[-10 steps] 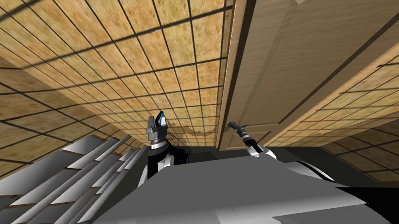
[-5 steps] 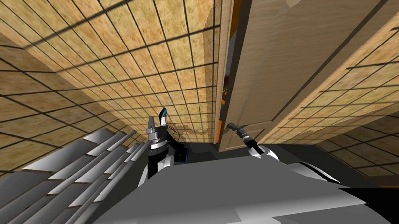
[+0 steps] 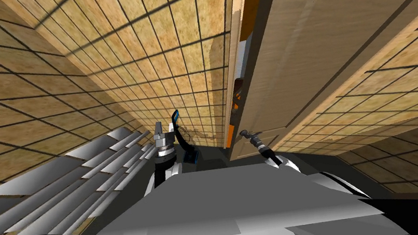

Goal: Pull the door open

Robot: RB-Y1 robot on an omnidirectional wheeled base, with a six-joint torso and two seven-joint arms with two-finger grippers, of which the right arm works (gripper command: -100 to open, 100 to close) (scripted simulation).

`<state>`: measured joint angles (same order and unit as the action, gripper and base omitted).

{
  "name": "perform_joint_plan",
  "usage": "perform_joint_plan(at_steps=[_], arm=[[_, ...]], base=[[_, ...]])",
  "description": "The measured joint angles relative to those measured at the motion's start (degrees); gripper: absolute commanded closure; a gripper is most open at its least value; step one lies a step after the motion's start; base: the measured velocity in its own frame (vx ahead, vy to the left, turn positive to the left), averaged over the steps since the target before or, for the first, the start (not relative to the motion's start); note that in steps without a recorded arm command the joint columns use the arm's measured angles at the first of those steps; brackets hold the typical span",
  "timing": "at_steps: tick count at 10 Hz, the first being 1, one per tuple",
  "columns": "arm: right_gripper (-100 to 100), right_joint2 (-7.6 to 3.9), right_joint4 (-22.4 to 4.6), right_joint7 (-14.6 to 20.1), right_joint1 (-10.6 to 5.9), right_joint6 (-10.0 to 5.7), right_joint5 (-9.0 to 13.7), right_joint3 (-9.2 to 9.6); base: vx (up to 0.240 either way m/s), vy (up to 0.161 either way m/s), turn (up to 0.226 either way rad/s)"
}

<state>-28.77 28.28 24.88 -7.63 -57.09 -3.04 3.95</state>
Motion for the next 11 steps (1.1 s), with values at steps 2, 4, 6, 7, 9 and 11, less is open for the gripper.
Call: perform_joint_plan(at_steps=[2, 4, 6, 7, 9, 11], arm=[[100, -1.63, -0.2, 1.7, 1.67, -2.83, -0.5, 0.91], [100, -2.87, 0.5, 2.9, 3.42, -4.94, -0.9, 1.52], [100, -3.15, 0.2, 3.2, 4.05, -5.47, -0.9, 1.56], [100, -3.61, 0.5, 3.5, 4.64, -5.95, -0.8, 1.48], [100, -4.03, -1.0, 3.9, 4.73, -8.04, -0.9, 1.73], [100, -4.27, -2.1, 4.2, 5.22, -10.12, -1.1, 2.03]], base=[[-0.218, -0.095, 0.139], [-0.163, -0.069, 0.067], [-0.202, -0.09, 0.23], [-0.2, -0.107, 0.128], [-0.212, -0.143, 0.229], [-0.232, -0.155, 0.226]])
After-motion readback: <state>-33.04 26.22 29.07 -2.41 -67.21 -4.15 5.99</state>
